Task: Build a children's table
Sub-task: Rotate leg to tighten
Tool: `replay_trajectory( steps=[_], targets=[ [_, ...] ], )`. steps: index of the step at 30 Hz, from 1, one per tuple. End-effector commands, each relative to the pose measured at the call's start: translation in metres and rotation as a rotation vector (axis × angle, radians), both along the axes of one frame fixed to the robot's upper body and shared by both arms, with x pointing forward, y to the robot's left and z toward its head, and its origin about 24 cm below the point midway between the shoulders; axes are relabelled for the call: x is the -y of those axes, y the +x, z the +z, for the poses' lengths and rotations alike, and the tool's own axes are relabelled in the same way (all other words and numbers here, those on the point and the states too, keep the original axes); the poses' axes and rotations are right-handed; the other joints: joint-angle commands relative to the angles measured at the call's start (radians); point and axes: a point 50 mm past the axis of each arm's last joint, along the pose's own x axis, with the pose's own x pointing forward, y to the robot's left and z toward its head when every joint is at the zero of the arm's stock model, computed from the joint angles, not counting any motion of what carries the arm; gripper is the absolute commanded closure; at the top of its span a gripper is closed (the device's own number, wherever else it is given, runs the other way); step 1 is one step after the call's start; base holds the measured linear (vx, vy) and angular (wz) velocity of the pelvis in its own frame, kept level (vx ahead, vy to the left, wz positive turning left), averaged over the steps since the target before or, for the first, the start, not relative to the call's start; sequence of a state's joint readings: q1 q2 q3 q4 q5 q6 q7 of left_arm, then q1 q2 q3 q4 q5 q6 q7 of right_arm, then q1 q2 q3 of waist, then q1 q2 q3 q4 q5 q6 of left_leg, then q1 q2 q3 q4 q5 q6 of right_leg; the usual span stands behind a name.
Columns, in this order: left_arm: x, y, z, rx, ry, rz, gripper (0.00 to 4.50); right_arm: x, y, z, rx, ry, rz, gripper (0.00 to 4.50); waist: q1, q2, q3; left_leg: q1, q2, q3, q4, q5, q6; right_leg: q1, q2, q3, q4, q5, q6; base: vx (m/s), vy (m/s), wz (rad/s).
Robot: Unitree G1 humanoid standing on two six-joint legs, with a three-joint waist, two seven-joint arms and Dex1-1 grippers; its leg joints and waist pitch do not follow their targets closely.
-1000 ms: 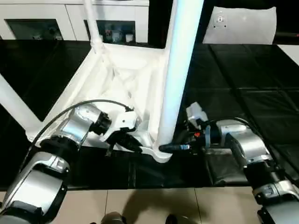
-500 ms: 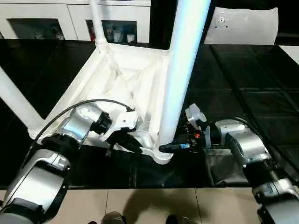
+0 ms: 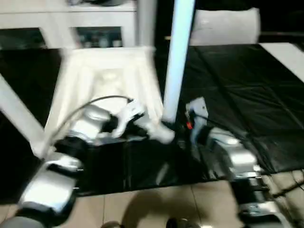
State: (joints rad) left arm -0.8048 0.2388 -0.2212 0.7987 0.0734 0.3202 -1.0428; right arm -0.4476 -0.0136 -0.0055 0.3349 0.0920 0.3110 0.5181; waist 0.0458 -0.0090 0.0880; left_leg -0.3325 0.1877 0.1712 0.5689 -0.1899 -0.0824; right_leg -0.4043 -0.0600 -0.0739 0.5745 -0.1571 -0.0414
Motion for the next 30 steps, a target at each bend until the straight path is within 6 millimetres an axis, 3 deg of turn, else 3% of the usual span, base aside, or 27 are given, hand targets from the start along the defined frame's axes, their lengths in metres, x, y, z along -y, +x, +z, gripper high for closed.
replay_trajectory(
  steps=[1,5,6,7,10,15,17,23,24,27,28,30],
  targets=[
    [0.053,0.009,0.035,0.144,-0.161,0.029,4.50,-0.068,-0.017,-0.021,-0.146,0.022,0.118,2.48,0.003,0.001,-0.048,-0.003,0.022,-0.017,-0.070,-0.251,0.034,0.035,-0.084,0.039,-0.110,-0.623,-0.060,0.000,0.000,0.00],
    [0.063,0.011,0.038,0.172,-0.174,0.098,4.50,-0.073,-0.009,-0.018,-0.148,0.052,-0.011,2.48,0.001,0.002,-0.055,-0.003,0.025,-0.016,-0.072,-0.231,0.043,0.037,-0.083,0.046,-0.100,-0.535,-0.084,0.000,0.000,0.00],
    [0.066,0.010,0.039,0.180,-0.179,0.099,4.50,-0.074,-0.008,-0.015,-0.133,0.063,-0.036,2.48,0.000,0.002,-0.055,-0.006,0.027,-0.015,-0.073,-0.220,0.050,0.039,-0.081,0.049,-0.093,-0.481,-0.098,0.000,0.000,0.00],
    [0.067,0.009,0.038,0.185,-0.177,0.100,4.50,-0.074,-0.007,-0.014,-0.124,0.066,-0.051,2.14,0.002,0.002,-0.058,-0.007,0.026,-0.012,-0.071,-0.197,0.057,0.041,-0.080,0.052,-0.087,-0.420,-0.114,0.000,0.000,0.00],
    [0.065,0.006,0.035,0.195,-0.162,0.066,4.50,-0.070,-0.006,-0.012,-0.111,0.076,-0.088,1.78,0.002,0.003,-0.066,-0.017,0.029,-0.012,-0.068,-0.118,0.078,0.053,-0.080,0.054,-0.066,-0.253,-0.163,0.020,-0.004,0.01],
    [0.052,0.001,0.030,0.195,-0.135,-0.019,4.50,-0.050,-0.006,-0.011,-0.020,0.038,-0.053,1.41,0.005,0.005,-0.073,-0.025,0.028,-0.009,-0.057,-0.021,0.127,0.060,-0.078,0.054,-0.042,-0.040,-0.228,0.000,0.000,0.00],
    [0.045,0.001,0.028,0.181,-0.114,-0.032,4.50,-0.040,-0.006,-0.009,0.007,0.035,-0.031,1.33,0.004,0.005,-0.071,-0.025,0.029,-0.007,-0.057,-0.036,0.140,0.062,-0.079,0.054,-0.043,-0.040,-0.234,0.000,0.000,0.00],
    [0.020,-0.001,0.024,0.185,-0.052,-0.125,4.50,0.004,-0.014,-0.001,0.077,0.048,0.078,0.80,0.010,0.005,-0.068,-0.020,0.036,-0.007,-0.059,-0.086,0.131,0.062,-0.083,0.055,-0.052,-0.129,-0.230,0.000,0.000,0.00],
    [0.018,-0.001,0.024,0.189,-0.043,-0.140,4.50,0.011,-0.016,0.000,0.086,0.046,0.094,0.55,0.012,0.003,-0.067,-0.021,0.037,-0.005,-0.059,-0.091,0.130,0.061,-0.082,0.057,-0.052,-0.134,-0.221,0.000,0.000,0.00],
    [0.011,-0.004,0.024,0.197,-0.049,-0.225,4.50,0.035,-0.024,0.003,0.101,0.046,0.138,0.35,0.024,0.005,-0.071,-0.020,0.037,-0.008,-0.056,-0.081,0.132,0.063,-0.082,0.056,-0.048,-0.108,-0.226,0.000,0.000,0.00],
    [0.011,-0.004,0.024,0.197,-0.049,-0.225,4.50,0.035,-0.024,0.003,0.101,0.046,0.138,0.35,0.025,0.003,-0.072,-0.018,0.039,-0.007,-0.056,-0.084,0.131,0.062,-0.084,0.056,-0.047,-0.108,-0.227,0.000,0.000,0.00],
    [0.005,-0.005,0.023,0.199,-0.016,-0.293,4.50,0.063,-0.036,0.003,0.084,0.042,0.172,0.12,0.033,0.002,-0.074,-0.016,0.038,-0.005,-0.054,-0.086,0.130,0.063,-0.083,0.056,-0.050,-0.114,-0.224,0.000,0.000,0.00]
  ],
)
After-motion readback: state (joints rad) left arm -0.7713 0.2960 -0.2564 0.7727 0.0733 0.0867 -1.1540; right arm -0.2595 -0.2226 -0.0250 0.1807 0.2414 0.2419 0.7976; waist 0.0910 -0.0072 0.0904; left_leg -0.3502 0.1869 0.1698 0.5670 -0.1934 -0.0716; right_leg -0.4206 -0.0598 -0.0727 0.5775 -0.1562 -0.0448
